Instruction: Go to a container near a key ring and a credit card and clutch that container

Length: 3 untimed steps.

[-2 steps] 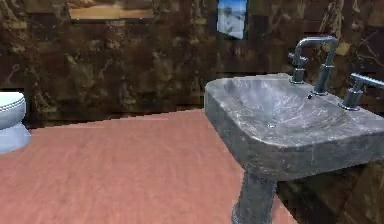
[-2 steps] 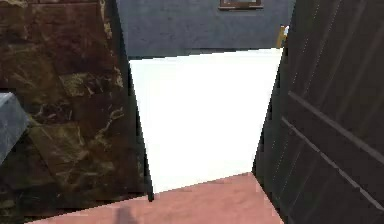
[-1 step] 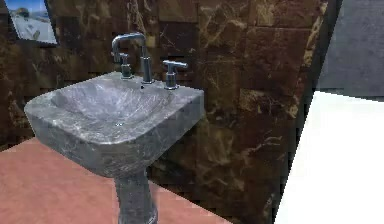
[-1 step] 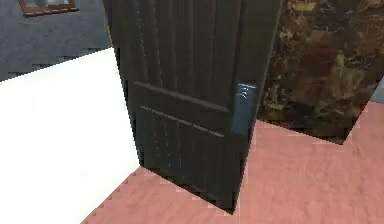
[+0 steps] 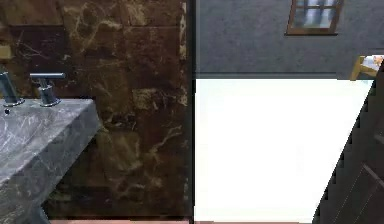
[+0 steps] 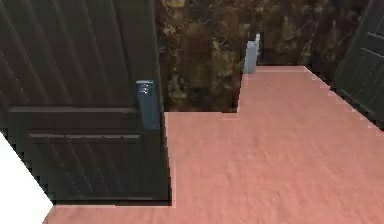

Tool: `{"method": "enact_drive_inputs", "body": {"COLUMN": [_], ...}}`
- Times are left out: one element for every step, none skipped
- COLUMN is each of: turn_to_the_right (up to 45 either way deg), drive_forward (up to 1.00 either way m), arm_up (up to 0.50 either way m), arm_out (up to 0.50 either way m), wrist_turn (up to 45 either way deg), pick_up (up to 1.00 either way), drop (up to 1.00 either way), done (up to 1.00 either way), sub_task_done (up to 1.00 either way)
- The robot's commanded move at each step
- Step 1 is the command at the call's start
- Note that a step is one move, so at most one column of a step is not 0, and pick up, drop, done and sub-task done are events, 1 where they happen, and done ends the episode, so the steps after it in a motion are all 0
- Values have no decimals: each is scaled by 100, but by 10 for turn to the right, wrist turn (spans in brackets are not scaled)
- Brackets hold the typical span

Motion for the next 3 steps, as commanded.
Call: {"method": "enact_drive_inputs", "body": {"turn_to_the_right": [0,330,0], "drive_forward": [30,0,50], "arm_up": [0,0,0], "arm_out": [0,0,0], "wrist_turn": [0,0,0], "pick_up": [0,0,0], "drop": [0,0,0], "done": [0,0,0], "sub_task_done": [0,0,0]}}
